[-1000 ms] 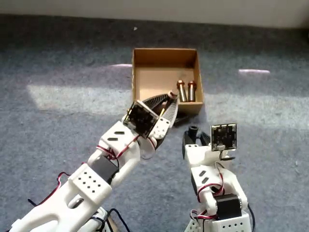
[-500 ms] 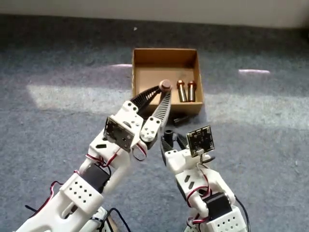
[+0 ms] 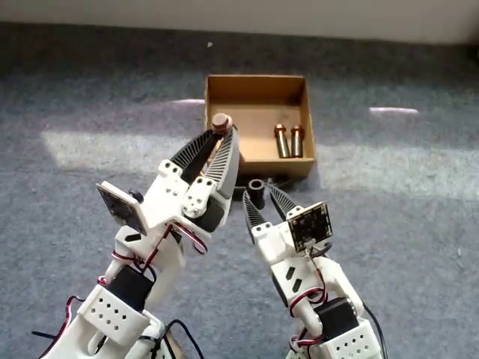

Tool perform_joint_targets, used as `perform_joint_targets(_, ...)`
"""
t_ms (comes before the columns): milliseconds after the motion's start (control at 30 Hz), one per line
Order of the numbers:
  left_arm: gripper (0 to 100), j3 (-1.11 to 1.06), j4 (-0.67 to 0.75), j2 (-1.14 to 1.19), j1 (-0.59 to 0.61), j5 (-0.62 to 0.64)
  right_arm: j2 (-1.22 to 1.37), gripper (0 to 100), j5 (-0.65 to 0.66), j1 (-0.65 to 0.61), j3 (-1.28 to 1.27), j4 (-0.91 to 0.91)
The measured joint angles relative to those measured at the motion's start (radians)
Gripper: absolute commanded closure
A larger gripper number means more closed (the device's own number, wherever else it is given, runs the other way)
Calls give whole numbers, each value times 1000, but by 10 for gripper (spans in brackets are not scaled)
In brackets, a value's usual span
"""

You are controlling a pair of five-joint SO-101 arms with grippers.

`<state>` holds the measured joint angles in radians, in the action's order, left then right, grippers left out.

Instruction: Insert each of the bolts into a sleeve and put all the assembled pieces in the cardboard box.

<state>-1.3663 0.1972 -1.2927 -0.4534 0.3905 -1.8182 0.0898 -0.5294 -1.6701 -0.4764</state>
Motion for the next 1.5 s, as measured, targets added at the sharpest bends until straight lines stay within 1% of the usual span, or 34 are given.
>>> perform_joint_targets(267,995,-29,0,-3,-68,18,0,993,124,0,0,2)
perform_joint_targets(400,995,-29,-17,-3,-74,18,0,993,147,0,0,3)
perform_joint_targets(700,995,-21,-161,-5,-75,18,0,993,155,0,0,95)
perform_joint_targets(1500,995,-3,-163,-5,-75,21,0,993,155,2,0,118)
